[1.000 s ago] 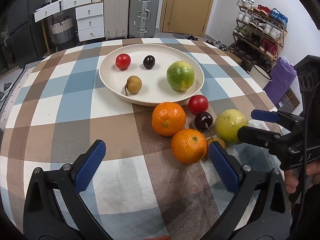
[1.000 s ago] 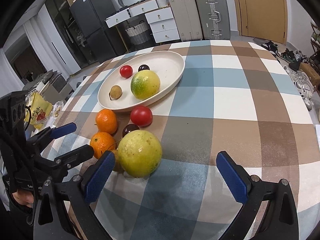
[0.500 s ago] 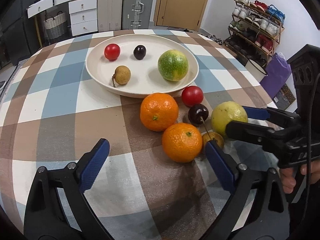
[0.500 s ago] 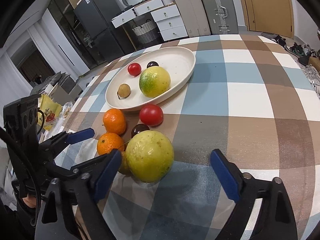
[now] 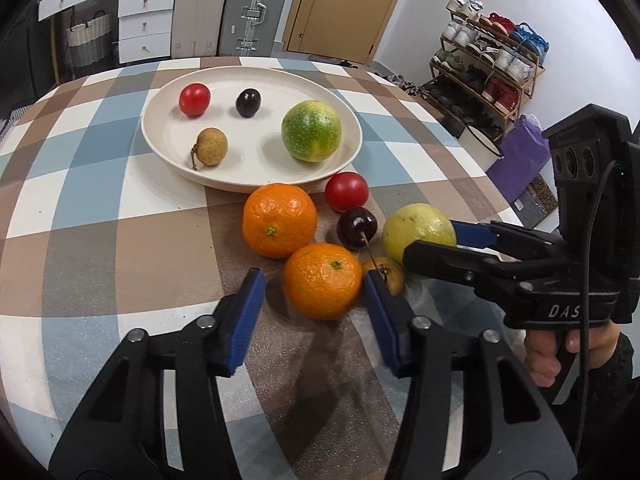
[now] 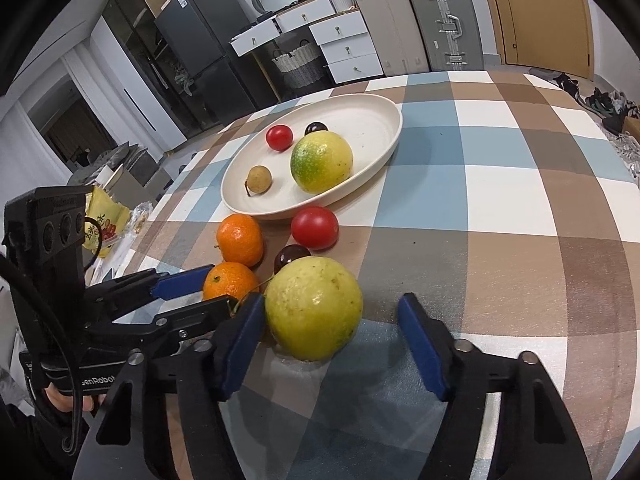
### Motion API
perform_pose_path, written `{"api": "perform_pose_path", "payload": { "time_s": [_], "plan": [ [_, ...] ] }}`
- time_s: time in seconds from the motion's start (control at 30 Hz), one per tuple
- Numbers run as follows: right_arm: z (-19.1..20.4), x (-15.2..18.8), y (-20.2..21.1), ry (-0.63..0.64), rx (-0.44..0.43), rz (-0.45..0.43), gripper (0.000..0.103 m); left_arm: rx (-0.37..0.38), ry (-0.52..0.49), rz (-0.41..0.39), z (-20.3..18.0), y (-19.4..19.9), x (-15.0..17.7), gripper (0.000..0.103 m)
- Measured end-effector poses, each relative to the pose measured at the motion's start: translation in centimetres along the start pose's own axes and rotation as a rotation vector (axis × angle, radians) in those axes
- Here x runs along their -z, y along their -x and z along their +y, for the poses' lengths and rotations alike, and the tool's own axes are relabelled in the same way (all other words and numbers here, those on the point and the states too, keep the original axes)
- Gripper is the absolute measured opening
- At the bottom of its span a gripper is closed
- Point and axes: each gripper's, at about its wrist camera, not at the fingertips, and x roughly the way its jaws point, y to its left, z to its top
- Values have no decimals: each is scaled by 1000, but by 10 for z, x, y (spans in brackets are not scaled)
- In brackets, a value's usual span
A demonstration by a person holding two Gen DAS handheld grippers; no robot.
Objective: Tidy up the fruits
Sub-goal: 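Grasp an orange with the left tool while the right tool grasps the yellow pomelo, then lift the orange with the left tool while the right tool lifts the pomelo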
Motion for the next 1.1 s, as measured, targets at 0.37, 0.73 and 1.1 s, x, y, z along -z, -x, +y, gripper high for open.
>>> {"api": "perform_pose_path", "payload": {
  "time_s": [0.37, 0.73, 1.1],
  "plan": [
    [7, 1, 3, 34, -1, -31, 50, 29, 25, -27, 2, 6, 4, 36],
    [8, -1, 13, 33, 11, -65, 50, 20, 30, -66, 5, 23, 3, 36],
    [16, -11, 24, 53, 10, -108, 50, 2, 12, -131, 6, 51, -6, 36]
  ]
}}
